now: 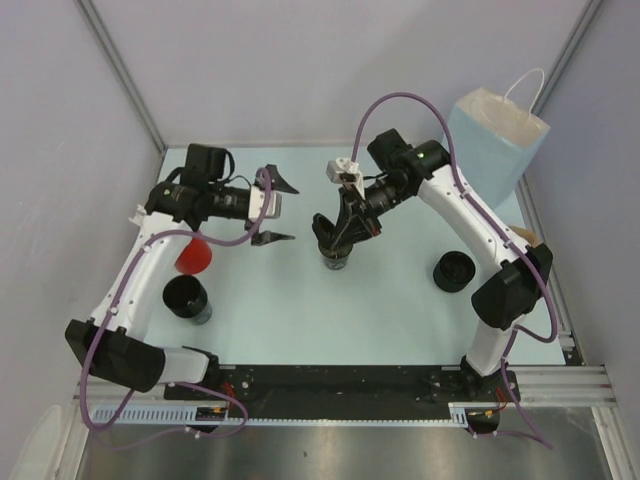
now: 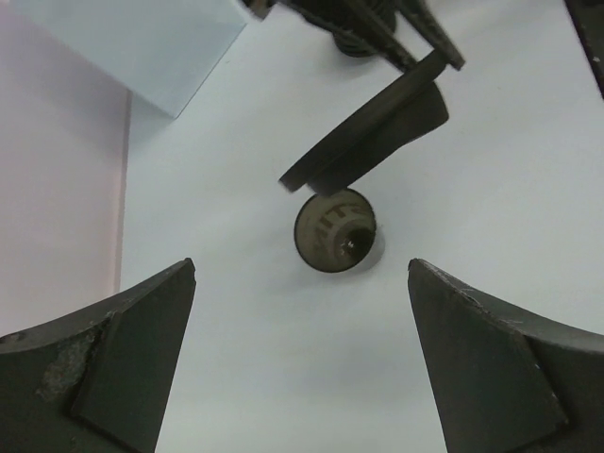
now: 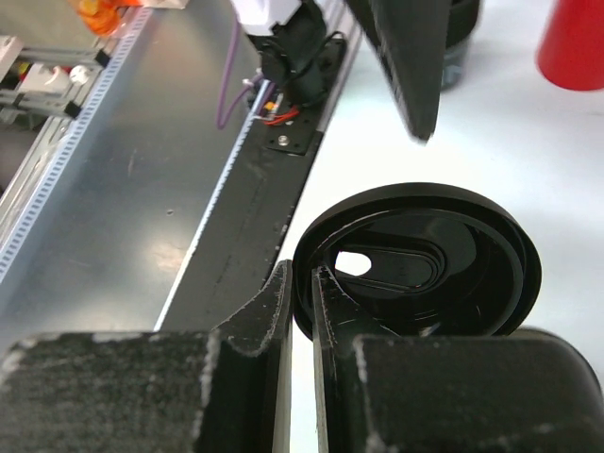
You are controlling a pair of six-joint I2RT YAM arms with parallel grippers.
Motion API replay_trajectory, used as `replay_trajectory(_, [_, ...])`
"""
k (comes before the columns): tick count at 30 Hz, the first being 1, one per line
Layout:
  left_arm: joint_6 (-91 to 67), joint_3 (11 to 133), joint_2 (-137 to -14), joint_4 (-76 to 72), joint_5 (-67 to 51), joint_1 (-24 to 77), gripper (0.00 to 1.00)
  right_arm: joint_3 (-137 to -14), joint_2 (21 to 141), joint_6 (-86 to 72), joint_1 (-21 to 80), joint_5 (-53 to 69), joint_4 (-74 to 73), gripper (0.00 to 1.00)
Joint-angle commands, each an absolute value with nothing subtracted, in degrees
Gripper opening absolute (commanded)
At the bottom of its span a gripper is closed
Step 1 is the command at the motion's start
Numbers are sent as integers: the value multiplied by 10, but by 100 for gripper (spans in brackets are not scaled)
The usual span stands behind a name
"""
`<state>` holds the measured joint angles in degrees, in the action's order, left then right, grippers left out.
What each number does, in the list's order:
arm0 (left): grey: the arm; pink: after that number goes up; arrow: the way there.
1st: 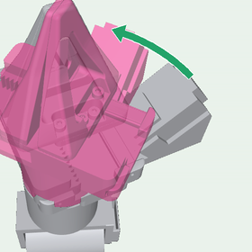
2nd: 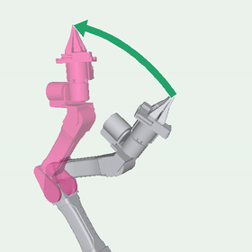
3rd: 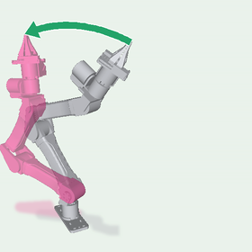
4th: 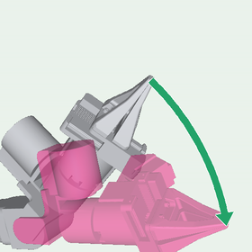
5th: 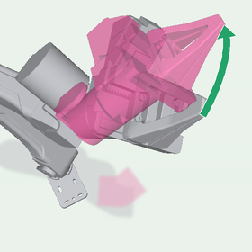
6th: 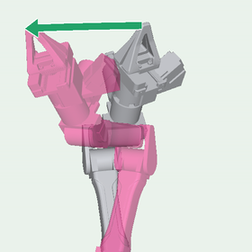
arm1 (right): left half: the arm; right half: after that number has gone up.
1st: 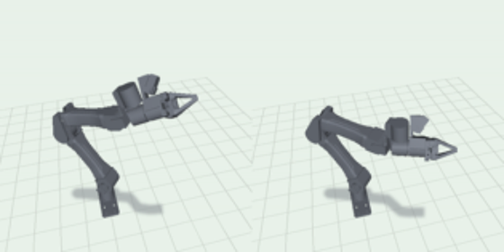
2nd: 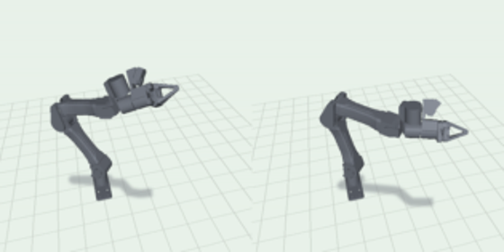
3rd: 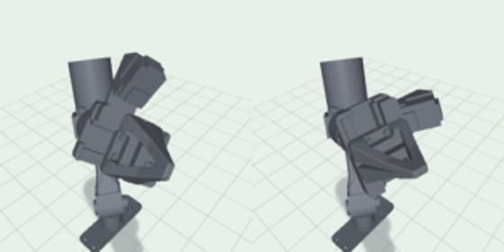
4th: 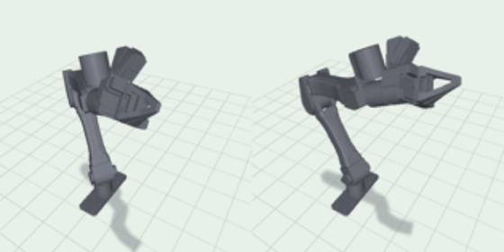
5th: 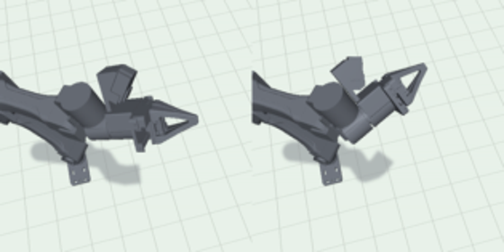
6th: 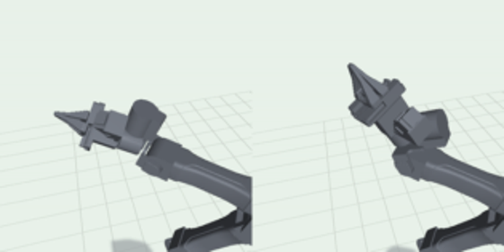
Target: Pack the takeout coffee
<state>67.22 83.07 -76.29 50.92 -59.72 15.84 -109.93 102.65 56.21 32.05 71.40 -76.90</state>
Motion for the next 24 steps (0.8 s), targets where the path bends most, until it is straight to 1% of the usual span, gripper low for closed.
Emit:
replay_trajectory(1, [949,839,-753,648,-676,177,99,-1103,1030,568,351,730,-867,10])
replay_trajectory(2, [972,839,-758,680,-678,178,99,-1103,1032,567,357,729,-866,10])
replay_trajectory(10, [1082,837,-769,747,-693,190,99,-1094,1049,570,378,734,-867,10])
replay_trajectory(17, [1096,824,-775,757,-679,212,99,-1105,1058,568,389,737,-866,10])
replay_trajectory(19, [1093,821,-778,754,-676,217,98,-1105,1059,567,391,737,-866,10])
replay_trajectory(22, [1074,812,-780,742,-660,228,93,-1104,1057,570,390,737,-866,11])
replay_trajectory(23, [1066,811,-780,729,-657,230,89,-1103,1058,569,392,737,-866,10])
replay_trajectory(24, [1052,809,-780,725,-652,231,86,-1103,1056,569,391,737,-866,11])
